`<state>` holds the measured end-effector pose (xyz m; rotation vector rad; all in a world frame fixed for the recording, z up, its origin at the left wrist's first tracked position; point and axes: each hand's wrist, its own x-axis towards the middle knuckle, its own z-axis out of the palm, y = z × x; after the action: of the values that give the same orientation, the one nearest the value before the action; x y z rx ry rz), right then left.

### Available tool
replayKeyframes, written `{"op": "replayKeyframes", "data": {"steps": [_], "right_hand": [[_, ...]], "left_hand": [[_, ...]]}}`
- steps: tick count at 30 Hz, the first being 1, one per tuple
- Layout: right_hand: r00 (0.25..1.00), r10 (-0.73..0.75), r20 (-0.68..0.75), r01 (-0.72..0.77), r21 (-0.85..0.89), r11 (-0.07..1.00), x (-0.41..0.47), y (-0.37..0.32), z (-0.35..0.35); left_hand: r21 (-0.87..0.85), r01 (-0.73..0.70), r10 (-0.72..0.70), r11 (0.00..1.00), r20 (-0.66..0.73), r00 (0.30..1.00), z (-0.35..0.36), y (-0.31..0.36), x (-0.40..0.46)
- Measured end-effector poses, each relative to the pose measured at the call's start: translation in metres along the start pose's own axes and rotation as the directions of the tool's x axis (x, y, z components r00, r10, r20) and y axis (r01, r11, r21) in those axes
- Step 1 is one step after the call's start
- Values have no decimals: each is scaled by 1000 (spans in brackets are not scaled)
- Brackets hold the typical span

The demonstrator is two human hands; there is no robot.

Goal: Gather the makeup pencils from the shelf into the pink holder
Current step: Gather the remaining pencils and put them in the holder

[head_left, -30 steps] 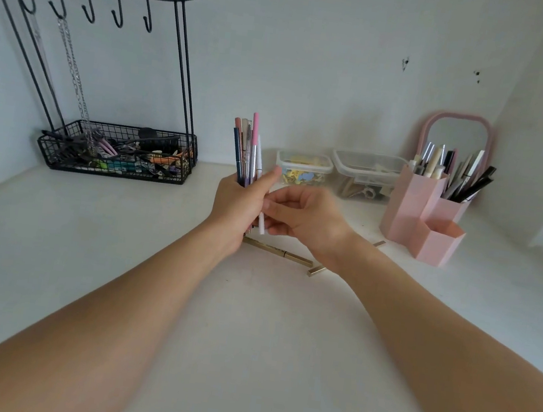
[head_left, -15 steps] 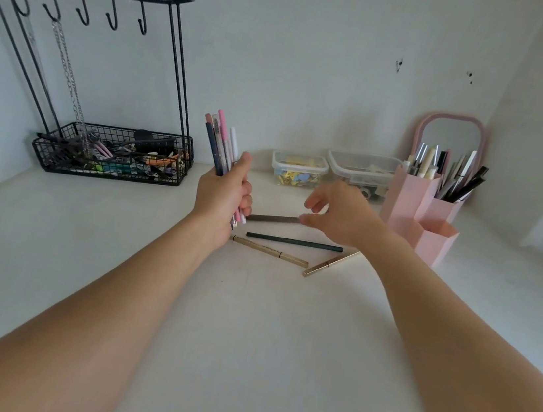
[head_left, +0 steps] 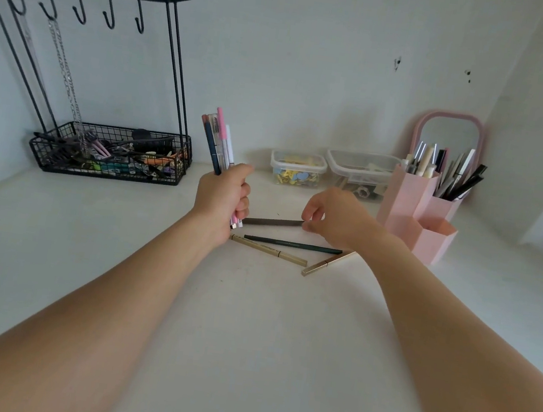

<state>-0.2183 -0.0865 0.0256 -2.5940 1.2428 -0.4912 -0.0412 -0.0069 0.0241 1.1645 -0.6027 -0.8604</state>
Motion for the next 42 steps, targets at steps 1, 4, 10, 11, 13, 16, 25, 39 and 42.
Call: {"op": "replayKeyframes", "data": {"steps": [1,4,10,11,13,16,25,39,42], "right_hand": [[1000,1,2,-1,-13,1000,0,0,1],[1000,14,6,-13,-22,1000,1,0,4],[1000,29,13,-30,74,997,4,0,1],[999,43,13,-44,118,992,4,0,-1],[994,107,38,-114,283,952,3,-2,-5],[980,132,146,-195,627,754,-3,-12,-9],[985,-54,163,-104,817,568,-12,-42,6],[995,20,93,-83,755,651,-16,-53,18],[997,30,78,-77,727,682,-16,-54,17]], "left_hand": [[2,7,-7,1000,-7,1000,-1,0,1],[-2,19,-19,1000,-10,1000,-2,1,1],[-36,29,-29,999,-6,1000,-2,2,2],[-39,29,-30,999,-10,1000,-2,2,2],[-42,31,-31,999,-17,999,-2,1,2],[-49,32,-33,998,-9,999,0,0,0],[9,14,-14,1000,50,999,8,-1,-9],[185,-88,87,979,13,996,8,-5,-12],[217,-87,94,972,-19,995,8,-7,-10]]}}
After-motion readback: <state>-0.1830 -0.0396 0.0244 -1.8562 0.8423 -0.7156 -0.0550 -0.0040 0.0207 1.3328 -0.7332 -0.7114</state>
